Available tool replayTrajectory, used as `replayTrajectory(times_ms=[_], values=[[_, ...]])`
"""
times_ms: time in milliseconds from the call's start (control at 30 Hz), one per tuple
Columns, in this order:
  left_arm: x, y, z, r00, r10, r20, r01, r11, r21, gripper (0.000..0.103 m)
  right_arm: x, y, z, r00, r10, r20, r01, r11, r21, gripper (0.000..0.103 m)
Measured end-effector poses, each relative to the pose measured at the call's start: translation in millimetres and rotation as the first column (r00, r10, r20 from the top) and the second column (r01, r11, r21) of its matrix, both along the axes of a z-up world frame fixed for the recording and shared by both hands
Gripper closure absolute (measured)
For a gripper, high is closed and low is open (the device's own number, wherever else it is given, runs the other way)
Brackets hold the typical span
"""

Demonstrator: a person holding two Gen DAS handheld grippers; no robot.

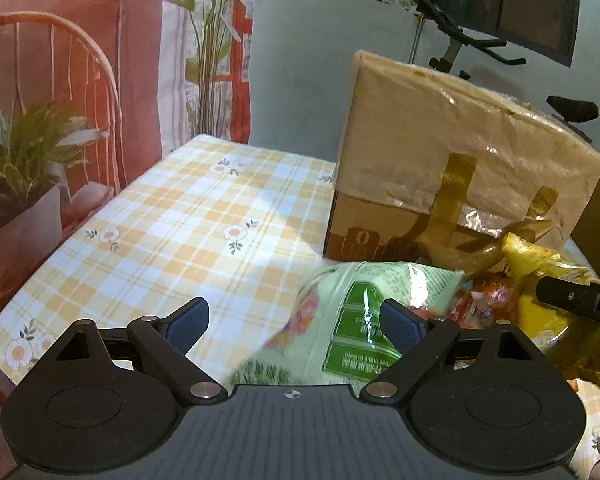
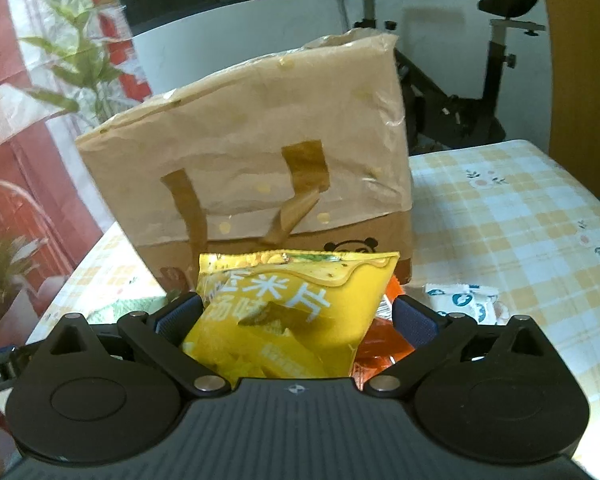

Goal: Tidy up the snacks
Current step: 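Grasp the green snack bag with the left tool while the right tool grasps the yellow chip bag, then lift the green bag with the left tool while the right tool lifts the yellow bag toward the box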

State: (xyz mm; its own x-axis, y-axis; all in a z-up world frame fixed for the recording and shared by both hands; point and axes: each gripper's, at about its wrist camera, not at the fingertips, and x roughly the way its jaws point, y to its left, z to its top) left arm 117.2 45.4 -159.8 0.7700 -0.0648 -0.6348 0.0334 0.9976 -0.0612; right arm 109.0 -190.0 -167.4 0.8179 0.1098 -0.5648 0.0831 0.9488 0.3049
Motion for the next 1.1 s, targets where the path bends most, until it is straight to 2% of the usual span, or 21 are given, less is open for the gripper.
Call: replayTrajectory(times_ms=[67,167,433,700,833,900,967,1033,1100], values=[[0,0,-2,1.0,-0.004,-0.008,0.004,1.0,0.003,0.01,-4,3,-2,1.0,0.023,0.016,-0.023,1.0,-0.014,0.019],[-2,-3,-6,1.0,-0.019,-0.02,0.019,1.0,0.007,0.01,-12,9,-2,0.998,0.04,0.054,-0.036,0.997,-0.066,0.024],[-5,-10,-14,0.998,-0.063,-0.029,0.064,0.998,0.022,0.009,-27,6,1,0.992,0.009,0.127,0.002,0.996,-0.085,0.026],[15,-13,-30,0.994,-0.104,-0.028,0.104,0.994,0.014,0.006,-32,4,-2,0.992,0.017,0.122,-0.01,0.998,-0.063,0.026],[33,-8,-47,0.993,-0.063,-0.098,0.066,0.997,0.031,0.005,-34,1,-2,0.991,0.016,0.132,-0.008,0.998,-0.059,0.026],[36,-3,-50,0.994,-0.052,-0.098,0.054,0.998,0.022,0.005,-34,0,-3,0.992,0.014,0.128,-0.007,0.999,-0.053,0.026],[34,-1,-49,0.995,-0.052,-0.079,0.055,0.998,0.031,0.011,-33,-1,-4,0.992,0.011,0.123,-0.005,0.999,-0.05,0.026],[28,-2,-44,0.998,-0.055,-0.039,0.057,0.997,0.051,0.024,-33,-1,-5,0.992,0.01,0.123,-0.004,0.999,-0.049,0.026],[23,-1,-38,0.999,-0.039,-0.017,0.04,0.998,0.055,0.027,-32,-1,-4,0.992,0.008,0.127,-0.001,0.999,-0.051,0.026]])
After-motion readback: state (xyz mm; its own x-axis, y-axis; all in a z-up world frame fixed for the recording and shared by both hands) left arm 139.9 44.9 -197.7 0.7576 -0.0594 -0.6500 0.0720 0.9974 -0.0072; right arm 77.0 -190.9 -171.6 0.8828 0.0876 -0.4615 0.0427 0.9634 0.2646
